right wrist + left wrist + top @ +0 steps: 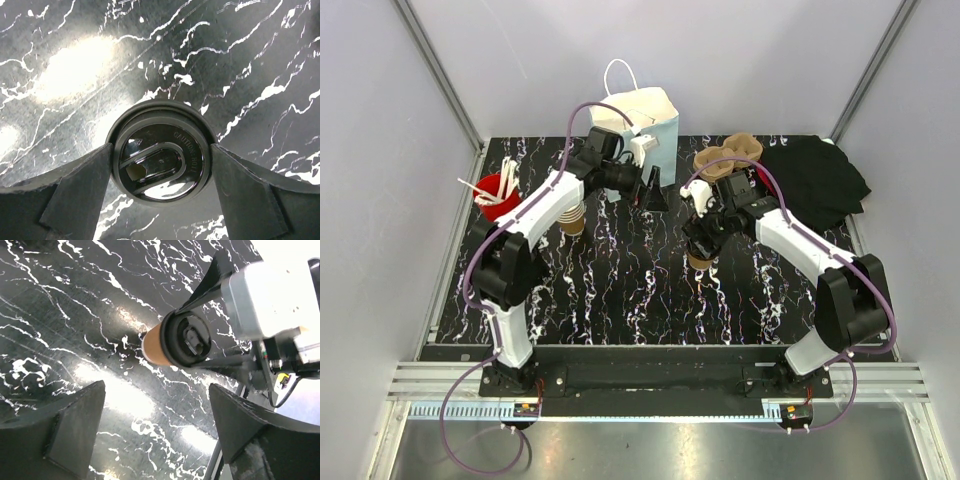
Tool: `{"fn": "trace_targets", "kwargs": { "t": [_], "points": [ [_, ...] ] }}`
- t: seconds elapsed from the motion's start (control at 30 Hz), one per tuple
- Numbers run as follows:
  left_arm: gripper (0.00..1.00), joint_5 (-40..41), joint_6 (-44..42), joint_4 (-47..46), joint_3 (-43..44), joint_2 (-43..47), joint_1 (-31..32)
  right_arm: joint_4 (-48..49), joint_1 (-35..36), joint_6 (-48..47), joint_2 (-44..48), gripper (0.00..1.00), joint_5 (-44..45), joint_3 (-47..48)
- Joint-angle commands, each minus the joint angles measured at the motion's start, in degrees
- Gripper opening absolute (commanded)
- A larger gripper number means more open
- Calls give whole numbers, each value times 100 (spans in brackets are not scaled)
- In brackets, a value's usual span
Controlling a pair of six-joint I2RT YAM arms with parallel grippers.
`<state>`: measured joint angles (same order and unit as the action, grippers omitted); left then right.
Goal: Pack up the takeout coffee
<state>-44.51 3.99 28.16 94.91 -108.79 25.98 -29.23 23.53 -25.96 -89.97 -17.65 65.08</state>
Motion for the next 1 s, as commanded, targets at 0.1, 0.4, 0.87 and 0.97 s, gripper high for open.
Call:
{"fn": "trace_targets", "kwargs": {
  "t": [0.1, 0.4, 0.87, 0.97],
  "points": [
    [92, -189, -574, 567, 370, 534, -181, -759, -120, -50, 313, 97, -107, 531],
    [98, -163, -1023, 1077, 511, 1044, -453, -830, -182, -33, 341, 100, -64, 647],
    [99, -383, -865, 1086, 423, 842, -506, -697, -911, 161, -73, 100, -704, 602],
    [99, -418, -856, 1069, 396, 816, -497, -829, -1192, 240, -161, 100, -1213, 751]
  ]
}}
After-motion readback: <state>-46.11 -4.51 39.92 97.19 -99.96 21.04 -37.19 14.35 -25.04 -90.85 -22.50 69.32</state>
